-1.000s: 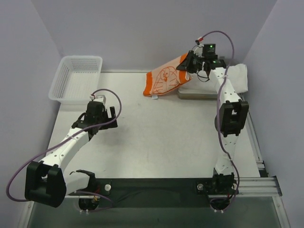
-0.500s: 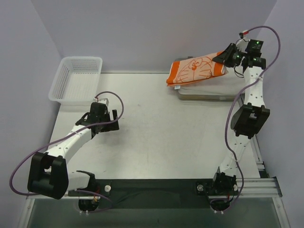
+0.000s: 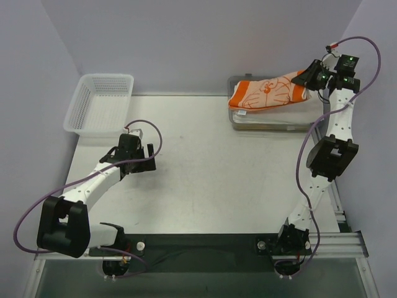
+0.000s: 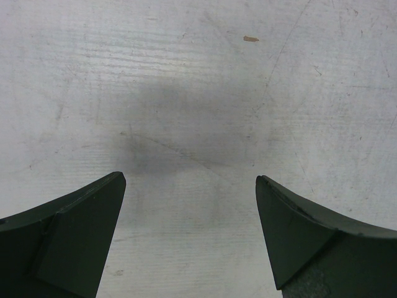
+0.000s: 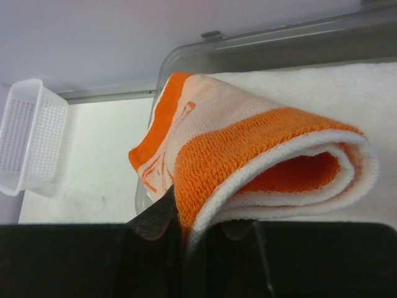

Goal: Fold and stack the towels
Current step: Neatly place the folded towel into the bin

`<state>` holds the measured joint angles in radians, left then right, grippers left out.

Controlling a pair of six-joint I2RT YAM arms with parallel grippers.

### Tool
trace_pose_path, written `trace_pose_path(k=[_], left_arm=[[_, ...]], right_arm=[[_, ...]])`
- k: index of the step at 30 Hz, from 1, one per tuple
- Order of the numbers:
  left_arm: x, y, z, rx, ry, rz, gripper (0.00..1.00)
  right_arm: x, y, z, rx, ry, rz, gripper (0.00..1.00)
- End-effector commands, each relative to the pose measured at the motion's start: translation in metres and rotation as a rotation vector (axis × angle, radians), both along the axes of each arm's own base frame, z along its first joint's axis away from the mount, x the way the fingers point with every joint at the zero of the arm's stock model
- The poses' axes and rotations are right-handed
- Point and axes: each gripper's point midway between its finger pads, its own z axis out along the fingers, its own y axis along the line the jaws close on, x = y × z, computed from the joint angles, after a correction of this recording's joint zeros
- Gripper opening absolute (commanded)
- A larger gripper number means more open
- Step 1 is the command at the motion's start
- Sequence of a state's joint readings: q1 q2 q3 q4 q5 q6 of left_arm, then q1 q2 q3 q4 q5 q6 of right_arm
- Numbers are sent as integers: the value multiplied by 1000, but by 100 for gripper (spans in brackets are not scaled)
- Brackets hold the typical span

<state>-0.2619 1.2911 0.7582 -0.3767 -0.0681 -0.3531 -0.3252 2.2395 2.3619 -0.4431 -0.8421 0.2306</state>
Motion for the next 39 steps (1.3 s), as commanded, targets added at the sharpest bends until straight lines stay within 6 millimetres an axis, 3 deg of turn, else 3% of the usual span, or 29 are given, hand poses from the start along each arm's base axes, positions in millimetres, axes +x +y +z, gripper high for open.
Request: trace_pose_path(k=[1,4,8,10,14,15,16,20,22,23,25,26,29,33,37,39], left_arm=[[14,-6,17,-19,-53,-24,97],[14,-6,16,-20,-49,-27,97],[13,-6,14,-18,-43,-27,97],[14,-7,14,-18,-43,-29,97],[14,-8,14,-25,-40,-33,98],[14,-8,14,-25,-38,-35,97],[13,-9,13,-25,-34,-35,97],[13,-9,14,-27,-38,-36,98],[13,-9,16,-29,-42,-37,97],[14,-10,18,-32,-48,-38,97],[13,-10,19,-36,-50,-41,97],[13,-11,21,-38,-55,-42,98],[13,-11,25,-46,-68,-44,97],[12,-14,31,-61,-83,-50,97],[12,-15,34,-69,-92,-51,97],[12,-15,36,-72,-98,-52,97]], right_arm=[[3,-10,-3,-75,-32,10,7],[7,-25,-29,-143,10,-34,7],[10,-41,-46,-219,41,-79,10],[12,-55,-57,-287,67,-134,25],[14,-84,-69,-440,109,-259,31],[13,-92,-67,-481,117,-305,44],[11,-104,-72,-537,149,-377,50],[2,-124,-50,-649,135,-561,72],[-3,-121,-29,-667,103,-600,76],[-4,-111,-33,-668,109,-586,77],[-7,-97,-19,-655,65,-569,78],[-6,-78,-30,-614,74,-526,77],[-6,-44,-30,-544,44,-459,76],[-6,0,-57,-436,72,-400,71],[6,17,-74,-343,66,-370,69],[11,21,-93,-317,94,-352,68]])
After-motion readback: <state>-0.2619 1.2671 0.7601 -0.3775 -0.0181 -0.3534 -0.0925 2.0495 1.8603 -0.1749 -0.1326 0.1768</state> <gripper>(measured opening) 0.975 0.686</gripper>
